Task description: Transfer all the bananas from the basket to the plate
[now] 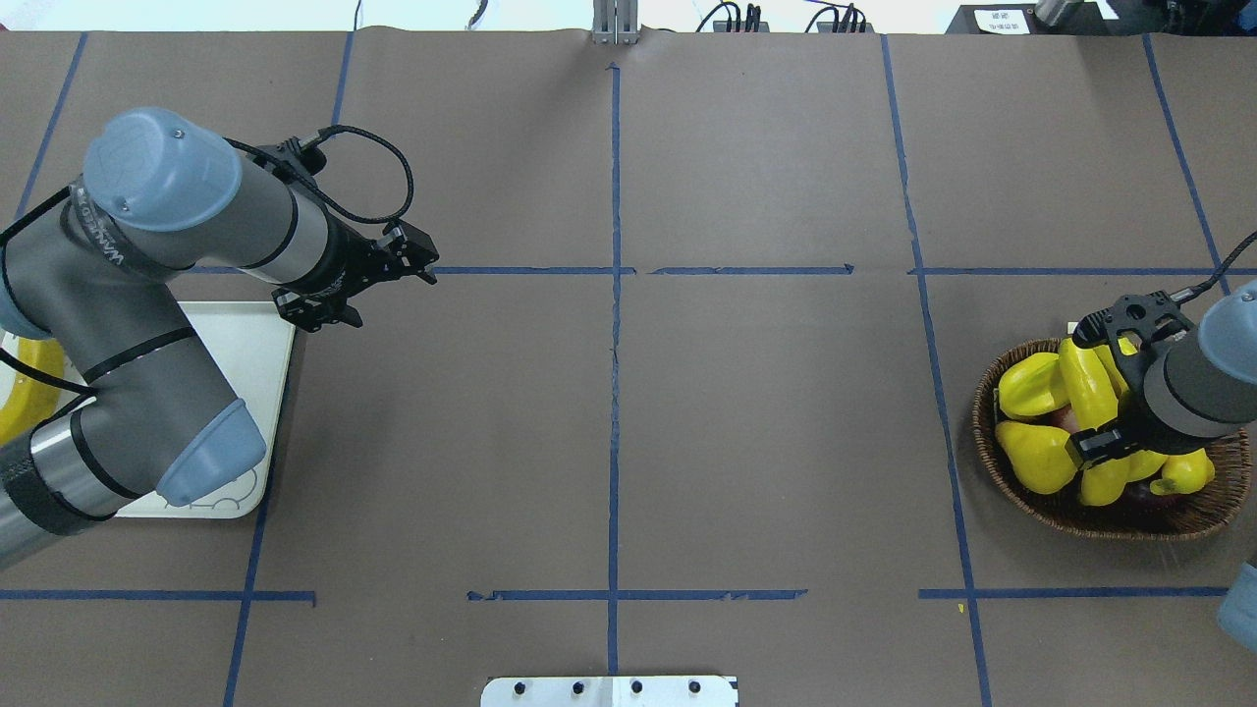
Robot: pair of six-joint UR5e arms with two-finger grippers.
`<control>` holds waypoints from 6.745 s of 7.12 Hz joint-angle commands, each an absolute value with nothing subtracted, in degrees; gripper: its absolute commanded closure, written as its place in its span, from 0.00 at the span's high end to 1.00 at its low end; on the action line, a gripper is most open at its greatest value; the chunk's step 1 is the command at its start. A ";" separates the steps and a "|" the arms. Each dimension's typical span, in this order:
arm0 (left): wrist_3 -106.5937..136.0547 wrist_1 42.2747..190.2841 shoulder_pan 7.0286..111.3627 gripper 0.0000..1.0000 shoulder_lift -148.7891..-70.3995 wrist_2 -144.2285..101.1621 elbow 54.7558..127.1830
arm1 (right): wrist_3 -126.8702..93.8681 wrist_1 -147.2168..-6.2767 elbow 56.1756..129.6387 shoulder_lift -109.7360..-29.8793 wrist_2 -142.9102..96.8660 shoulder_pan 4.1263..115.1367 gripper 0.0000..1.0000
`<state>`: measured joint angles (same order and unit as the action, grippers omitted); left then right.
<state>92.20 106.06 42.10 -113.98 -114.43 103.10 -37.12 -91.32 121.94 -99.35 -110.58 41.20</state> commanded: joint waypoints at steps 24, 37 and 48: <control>113.55 139.48 33.31 0.99 -125.15 -108.46 98.97 | -67.41 -77.70 116.28 -59.60 -126.57 35.25 0.01; 112.32 138.43 32.50 0.00 -123.68 -108.37 99.06 | -69.69 -78.49 118.21 -58.27 -124.54 33.75 1.00; 73.85 113.29 49.13 0.00 -87.47 -109.18 103.72 | -70.31 -79.19 121.29 -65.92 -124.10 38.94 1.00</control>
<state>76.69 113.20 49.06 -90.03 -111.57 104.55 -70.31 -78.93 121.25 -65.63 -124.23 38.91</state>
